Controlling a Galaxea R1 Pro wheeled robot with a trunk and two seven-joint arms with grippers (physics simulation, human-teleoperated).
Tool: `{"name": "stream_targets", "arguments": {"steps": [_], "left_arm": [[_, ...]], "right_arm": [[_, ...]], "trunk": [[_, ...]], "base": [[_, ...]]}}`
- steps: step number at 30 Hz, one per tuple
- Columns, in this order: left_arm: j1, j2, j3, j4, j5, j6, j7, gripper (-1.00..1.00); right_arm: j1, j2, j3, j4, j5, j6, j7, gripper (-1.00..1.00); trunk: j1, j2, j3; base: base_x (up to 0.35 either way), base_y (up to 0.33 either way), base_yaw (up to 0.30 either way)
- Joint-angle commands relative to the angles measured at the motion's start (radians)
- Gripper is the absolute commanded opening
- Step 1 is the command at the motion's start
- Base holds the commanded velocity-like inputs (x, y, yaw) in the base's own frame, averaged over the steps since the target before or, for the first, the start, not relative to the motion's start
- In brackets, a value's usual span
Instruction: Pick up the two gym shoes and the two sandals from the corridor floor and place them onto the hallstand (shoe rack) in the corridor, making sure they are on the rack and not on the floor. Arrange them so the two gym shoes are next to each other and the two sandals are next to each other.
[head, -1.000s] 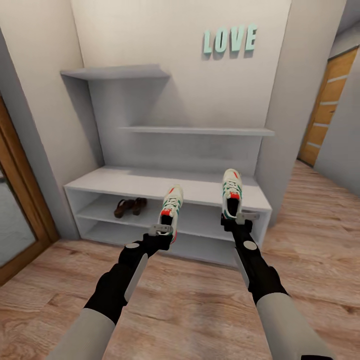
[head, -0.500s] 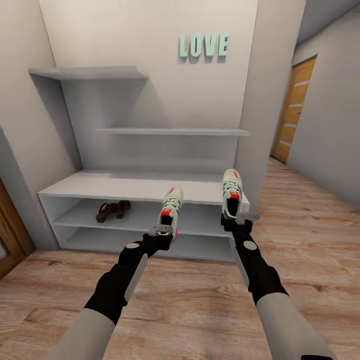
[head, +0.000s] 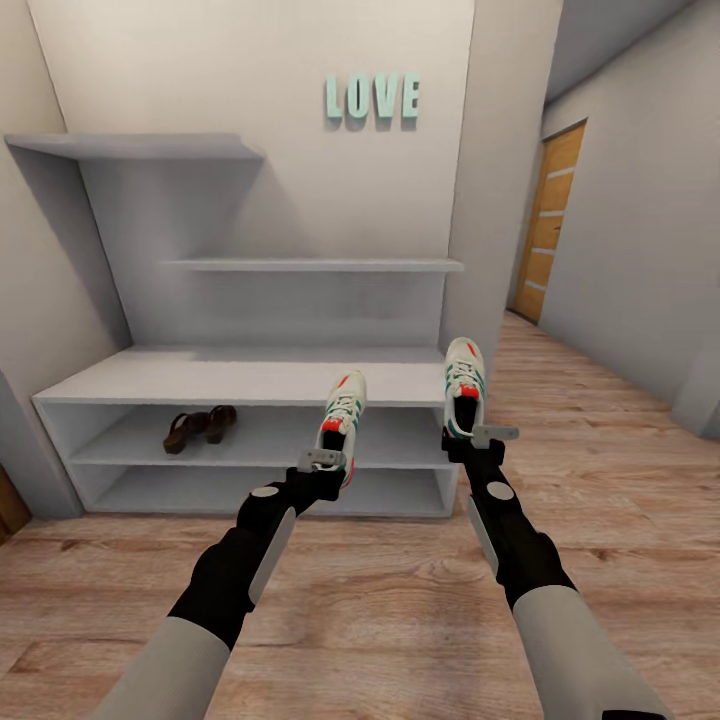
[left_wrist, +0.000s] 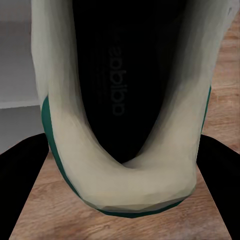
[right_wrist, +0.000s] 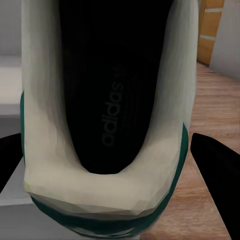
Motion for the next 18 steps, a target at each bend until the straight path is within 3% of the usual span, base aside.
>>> {"name": "stream_targets", "arguments": {"steps": [1,15,17,18], "left_arm": [[0.0,0.0,0.0,-0.001,0.01,0.005,0.002,-1.0],[0.0,0.0,0.0,0.007,0.009,0.0,0.002,-1.0],[0.0,0.0,0.002,0.033,0.008,-0.002,0.002,-1.0],[0.0,0.001,0.003,0.047,0.007,-0.002,0.003,-1.0]], "right_arm": [[-0.001,0.001,-0.003,0.0,0.011,0.0,-0.001,-1.0],[-0.001,0.001,-0.008,-0.004,0.001,0.005,-0.003,-1.0],[-0.001,-0.002,-0.034,-0.006,-0.016,0.007,-0.003,-1.0],[-0.001,-0.006,-0.082,-0.012,-0.048,0.01,-0.003,-1.0]], "trunk": [[0.0,0.0,-0.001],[0.0,0.0,-0.001],[0.0,0.0,-0.001],[0.0,0.0,-0.001]], "base": [[0.0,0.0,-0.007],[0.0,0.0,-0.001],[0.0,0.0,0.0],[0.0,0.0,0.0]]}}
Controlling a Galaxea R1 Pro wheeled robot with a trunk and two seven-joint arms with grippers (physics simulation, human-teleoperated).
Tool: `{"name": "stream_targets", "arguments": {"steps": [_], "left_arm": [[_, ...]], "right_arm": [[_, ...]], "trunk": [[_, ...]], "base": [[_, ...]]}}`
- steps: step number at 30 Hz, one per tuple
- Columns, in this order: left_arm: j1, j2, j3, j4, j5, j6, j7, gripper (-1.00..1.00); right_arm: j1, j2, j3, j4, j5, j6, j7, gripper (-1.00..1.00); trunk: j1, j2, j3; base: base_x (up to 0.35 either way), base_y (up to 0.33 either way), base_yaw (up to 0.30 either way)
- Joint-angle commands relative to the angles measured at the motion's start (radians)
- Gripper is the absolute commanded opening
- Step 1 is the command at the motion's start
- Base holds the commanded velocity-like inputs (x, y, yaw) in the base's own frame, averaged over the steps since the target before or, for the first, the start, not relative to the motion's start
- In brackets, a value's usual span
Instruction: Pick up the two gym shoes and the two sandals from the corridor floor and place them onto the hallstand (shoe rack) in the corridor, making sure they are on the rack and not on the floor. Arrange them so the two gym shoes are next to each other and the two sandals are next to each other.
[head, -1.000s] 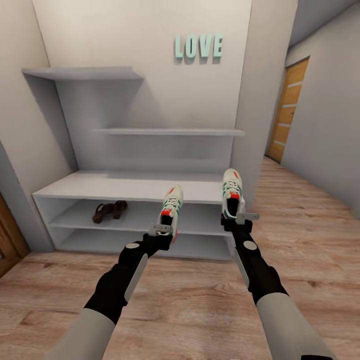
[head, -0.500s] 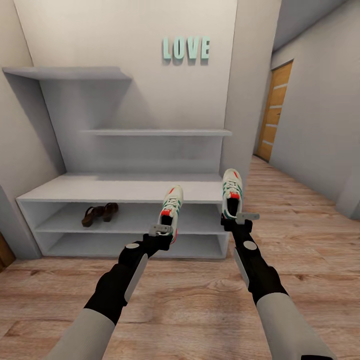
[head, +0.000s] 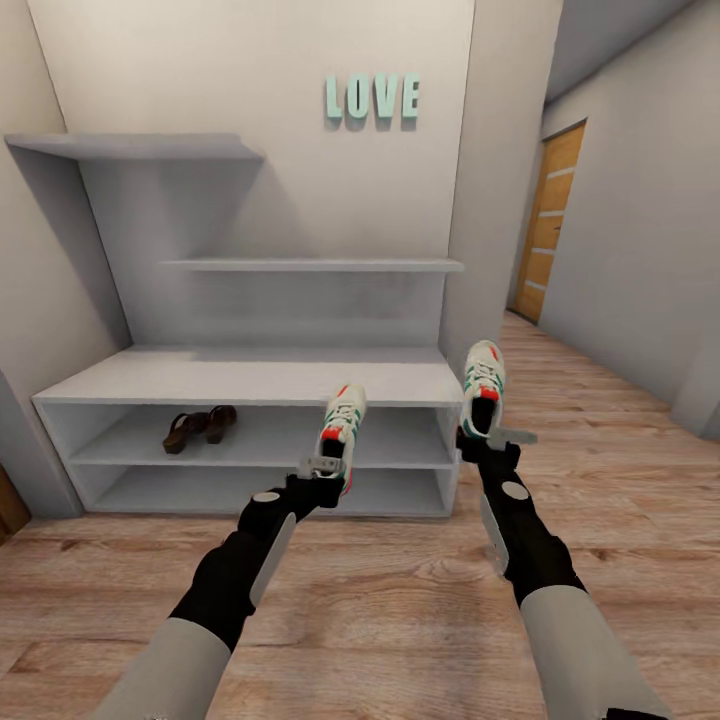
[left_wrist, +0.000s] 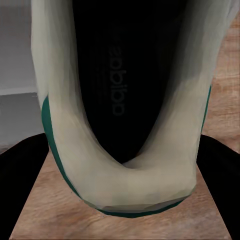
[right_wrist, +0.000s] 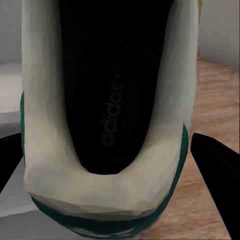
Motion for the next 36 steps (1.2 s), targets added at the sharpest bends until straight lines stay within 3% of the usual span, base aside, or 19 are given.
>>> {"name": "stream_targets", "arguments": {"steps": [1,2,3,4,5,6,7,8,9,10,12,14,15,16,19,22,23,31,36], "left_arm": [[0.0,0.001,0.0,0.008,0.01,0.005,0.003,-1.0],[0.001,0.004,0.001,0.021,0.01,0.005,0.003,-1.0],[0.001,0.007,0.001,0.03,0.009,0.005,0.003,-1.0],[0.002,0.015,0.001,0.067,0.008,0.005,0.005,-1.0],[0.002,0.017,0.002,0.082,0.007,0.005,0.005,-1.0],[0.002,0.022,0.002,0.109,0.006,0.005,0.005,-1.0],[0.002,0.037,0.002,0.153,0.005,0.005,0.005,-1.0],[0.002,0.042,0.002,0.162,0.005,0.005,0.006,-1.0],[0.002,0.052,0.002,0.177,0.005,0.005,0.006,-1.0],[0.002,0.057,0.002,0.183,0.005,0.005,0.006,-1.0],[0.002,0.071,0.002,0.2,0.005,0.005,0.006,-1.0],[0.002,0.078,0.003,0.207,0.005,0.003,0.006,-1.0],[0.002,0.08,0.003,0.212,0.005,0.003,0.006,-1.0],[0.002,0.087,0.005,0.219,0.004,0.003,0.007,-1.0],[0.002,0.117,0.015,0.224,0.005,0.003,0.01,-1.0],[-0.001,0.128,0.047,0.226,0.005,0.004,0.011,-1.0],[-0.002,0.128,0.078,0.226,0.005,-0.007,0.011,-1.0],[-0.001,0.13,0.084,0.225,0.006,-0.116,0.01,-1.0],[-0.001,0.13,0.083,0.226,0.006,-0.134,0.01,-1.0]], "right_arm": [[0.0,-0.006,-0.055,-0.014,-0.014,0.01,-0.001,-1.0],[0.0,-0.023,-0.12,-0.036,-0.028,0.026,0.0,-1.0],[0.0,-0.035,-0.155,-0.047,-0.033,0.037,0.0,-1.0],[0.0,-0.083,-0.271,-0.072,-0.043,0.083,0.002,-1.0],[0.0,-0.104,-0.312,-0.077,-0.046,0.104,0.002,-1.0],[0.0,-0.15,-0.387,-0.084,-0.049,0.152,0.003,-1.0],[-0.001,-0.249,-0.521,-0.092,-0.052,0.264,0.004,-1.0],[-0.001,-0.272,-0.552,-0.093,-0.053,0.293,0.003,-1.0],[-0.001,-0.317,-0.614,-0.095,-0.054,0.347,0.003,-1.0],[-0.001,-0.337,-0.645,-0.096,-0.054,0.37,0.003,-1.0],[-0.001,-0.408,-0.773,-0.097,-0.054,0.43,0.004,-1.0],[0.0,-0.447,-0.885,-0.1,-0.05,0.456,0.003,-1.0],[0.0,-0.457,-0.92,-0.101,-0.044,0.462,0.003,-1.0],[0.0,-0.468,-0.958,-0.103,0.004,0.47,0.001,-1.0],[-0.001,-0.507,-0.983,-0.105,0.162,0.475,0.001,-1.0],[-0.001,-0.536,-0.989,-0.105,0.224,0.475,0.001,-1.0],[-0.001,-0.546,-0.99,-0.106,0.244,0.476,0.002,-1.0],[0.0,-0.547,-0.991,-0.106,0.256,0.476,0.001,-1.0],[0.0,-0.547,-0.991,-0.106,0.257,0.475,0.001,-1.0]], "trunk": [[0.0,-0.001,-0.001],[0.0,-0.001,-0.001],[0.0,-0.001,-0.001],[0.0,-0.001,-0.001],[0.0,-0.001,-0.001],[0.0,-0.001,-0.001],[0.0,-0.001,-0.001],[0.0,-0.001,-0.001],[0.0,-0.001,-0.001],[0.0,-0.001,-0.001],[0.0,-0.001,-0.001],[0.0,-0.001,-0.001],[0.0,-0.001,-0.001],[0.0,-0.001,-0.001],[0.0,-0.001,-0.001],[0.0,-0.001,-0.001],[0.0,-0.001,-0.001],[0.0,-0.001,-0.001],[0.0,-0.001,-0.001]], "base": [[0.0,0.0,0.0],[0.0,0.0,0.0],[0.0,0.0,0.0],[0.0,0.0,0.0],[0.0,0.0,0.0],[0.0,0.0,0.0],[0.0,0.0,0.0],[0.0,0.0,0.0],[0.0,0.0,0.0],[0.0,0.0,0.0],[0.0,0.0,0.0],[0.0,0.0,0.0],[0.0,0.0,0.0],[0.0,0.0,0.0],[0.0,0.0,0.0],[0.0,0.0,0.0],[0.0,0.0,0.0],[-0.012,0.016,0.0],[-0.181,0.207,0.0]]}}
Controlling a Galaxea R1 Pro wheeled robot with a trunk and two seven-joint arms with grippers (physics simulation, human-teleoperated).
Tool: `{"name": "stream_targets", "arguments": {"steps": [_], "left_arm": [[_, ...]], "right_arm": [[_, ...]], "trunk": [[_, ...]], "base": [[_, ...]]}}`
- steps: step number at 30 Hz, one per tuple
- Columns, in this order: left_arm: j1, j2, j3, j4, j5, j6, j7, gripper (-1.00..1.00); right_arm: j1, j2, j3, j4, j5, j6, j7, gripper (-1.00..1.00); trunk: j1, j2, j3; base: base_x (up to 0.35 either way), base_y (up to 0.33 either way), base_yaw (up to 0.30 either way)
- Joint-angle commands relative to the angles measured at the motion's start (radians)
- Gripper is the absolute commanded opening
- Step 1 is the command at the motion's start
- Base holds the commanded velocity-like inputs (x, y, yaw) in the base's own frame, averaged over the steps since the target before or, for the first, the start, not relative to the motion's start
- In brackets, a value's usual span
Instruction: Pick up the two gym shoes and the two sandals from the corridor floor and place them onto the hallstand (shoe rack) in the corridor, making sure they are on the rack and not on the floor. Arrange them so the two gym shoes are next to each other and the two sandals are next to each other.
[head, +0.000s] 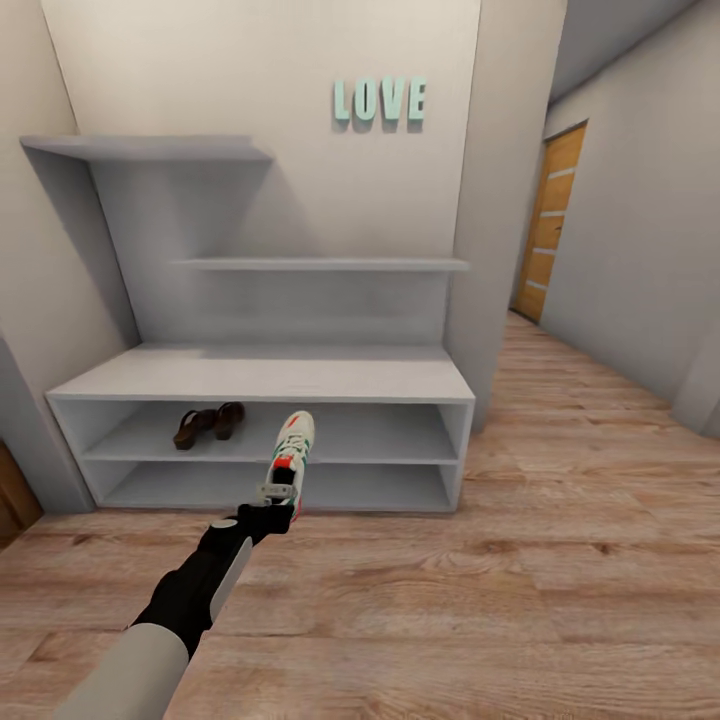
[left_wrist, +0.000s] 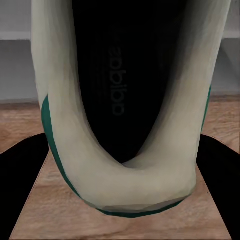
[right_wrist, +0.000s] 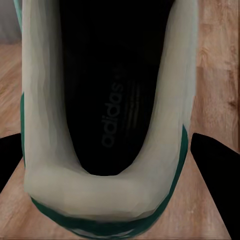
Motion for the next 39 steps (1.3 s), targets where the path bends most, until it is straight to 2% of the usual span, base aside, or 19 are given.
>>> {"name": "stream_targets", "arguments": {"steps": [1,9,22,25,27,30,34,39], "left_arm": [[0.0,0.0,-0.001,-0.001,0.01,0.004,0.001,-1.0],[0.0,0.0,0.0,-0.002,0.01,0.003,0.001,-1.0],[0.0,-0.001,0.0,0.002,0.01,0.006,0.002,-1.0],[-0.005,-0.016,0.002,0.095,0.011,0.031,0.018,-1.0],[-0.027,-0.038,0.002,0.138,0.011,0.096,0.063,-1.0],[-0.089,-0.052,0.002,0.162,0.013,0.203,0.146,-1.0],[-0.16,-0.064,0.002,0.172,0.015,0.247,0.185,-1.0],[-0.227,-0.096,-0.002,0.204,0.014,0.256,0.192,-1.0]], "right_arm": [[-0.001,0.0,0.0,-0.001,0.005,0.006,0.0,-1.0],[-0.001,0.0,0.001,-0.001,0.005,0.006,0.0,-1.0],[-0.001,0.002,0.004,-0.001,0.008,0.006,-0.003,-1.0],[-0.001,0.002,0.004,-0.001,0.008,0.006,-0.003,-1.0],[-0.001,0.002,0.004,-0.001,0.008,0.006,-0.003,-1.0],[-0.001,0.002,0.004,-0.001,0.008,0.006,-0.003,-1.0],[-0.001,0.002,0.004,-0.001,0.008,0.006,-0.003,-1.0],[-0.001,0.002,0.005,-0.001,0.008,0.006,-0.003,-1.0]], "trunk": [[-0.001,0.0,-0.001],[-0.001,0.0,-0.001],[-0.001,0.0,-0.001],[-0.001,0.0,-0.001],[-0.001,0.0,-0.001],[-0.001,0.0,-0.001],[-0.001,0.0,-0.001],[-0.001,0.0,-0.001]], "base": [[-0.225,0.241,0.0],[-0.179,0.177,0.0],[0.029,0.07,0.0],[0.003,0.005,0.0],[0.001,0.001,0.0],[0.0,0.0,0.0],[0.0,0.0,0.0],[0.0,0.0,0.0]]}}
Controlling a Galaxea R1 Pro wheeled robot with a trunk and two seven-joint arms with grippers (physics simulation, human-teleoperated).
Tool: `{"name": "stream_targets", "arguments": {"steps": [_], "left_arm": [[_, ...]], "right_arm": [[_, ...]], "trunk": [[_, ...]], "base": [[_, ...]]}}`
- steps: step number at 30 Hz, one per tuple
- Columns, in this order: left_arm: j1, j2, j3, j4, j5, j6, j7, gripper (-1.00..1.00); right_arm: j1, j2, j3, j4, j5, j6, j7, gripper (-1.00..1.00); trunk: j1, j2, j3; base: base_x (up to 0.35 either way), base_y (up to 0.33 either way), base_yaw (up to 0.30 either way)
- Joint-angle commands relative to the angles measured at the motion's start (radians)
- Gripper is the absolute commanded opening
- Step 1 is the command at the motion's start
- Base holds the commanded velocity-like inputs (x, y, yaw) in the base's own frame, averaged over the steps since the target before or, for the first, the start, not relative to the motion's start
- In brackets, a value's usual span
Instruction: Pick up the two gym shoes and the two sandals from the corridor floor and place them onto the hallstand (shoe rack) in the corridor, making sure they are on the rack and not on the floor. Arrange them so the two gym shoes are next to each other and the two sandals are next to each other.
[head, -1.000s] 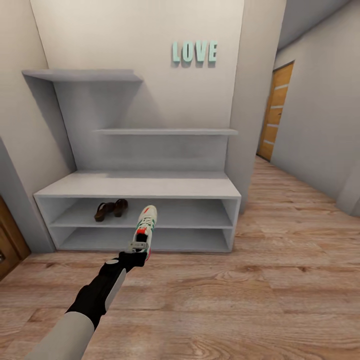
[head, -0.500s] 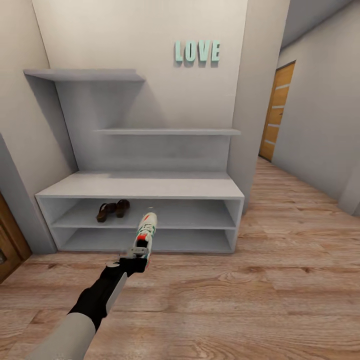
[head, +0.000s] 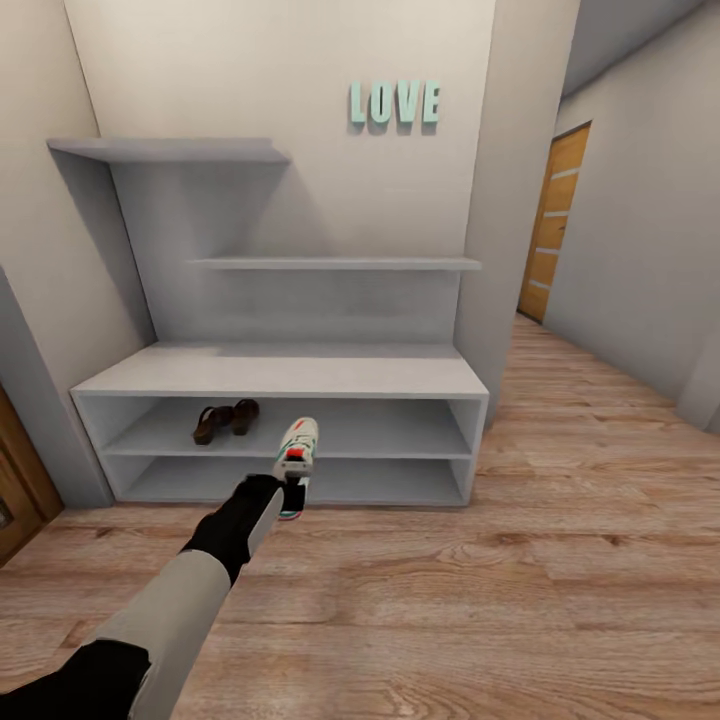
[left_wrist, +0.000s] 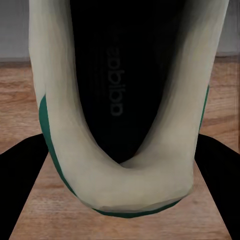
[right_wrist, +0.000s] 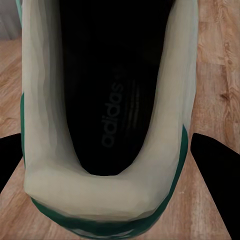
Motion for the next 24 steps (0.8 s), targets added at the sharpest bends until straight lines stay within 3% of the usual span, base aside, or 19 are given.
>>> {"name": "stream_targets", "arguments": {"steps": [1,6,13,15,18,24], "left_arm": [[-0.003,-0.001,-0.005,0.0,0.008,0.003,0.008,-1.0],[-0.007,-0.004,-0.008,0.001,0.008,0.002,0.004,-1.0],[-0.007,-0.003,-0.009,0.001,0.008,-0.011,0.004,-1.0],[-0.006,-0.002,-0.009,0.002,0.008,-0.042,0.004,-1.0],[-0.006,-0.002,-0.009,0.005,0.008,-0.148,0.003,-1.0],[-0.004,-0.002,-0.009,0.006,0.007,-0.192,0.002,-1.0]], "right_arm": [[-0.001,0.0,0.0,-0.001,0.005,0.005,0.0,-1.0],[-0.001,0.0,0.0,-0.001,0.005,0.005,0.0,-1.0],[-0.001,0.0,0.0,-0.001,0.005,0.005,0.0,-1.0],[-0.001,0.0,0.0,-0.001,0.005,0.005,0.0,-1.0],[-0.001,0.0,0.0,-0.001,0.005,0.005,0.0,-1.0],[-0.001,0.0,0.0,-0.001,0.005,0.005,0.0,-1.0]], "trunk": [[0.0,0.0,-0.001],[0.0,0.0,-0.001],[0.01,-0.016,-0.031],[0.011,-0.016,-0.041],[0.012,-0.017,-0.058],[0.015,-0.018,-0.091]], "base": [[0.0,0.0,0.0],[0.0,0.0,0.0],[0.0,0.0,0.0],[0.0,0.0,0.0],[0.0,0.0,0.0],[0.0,0.0,0.0]]}}
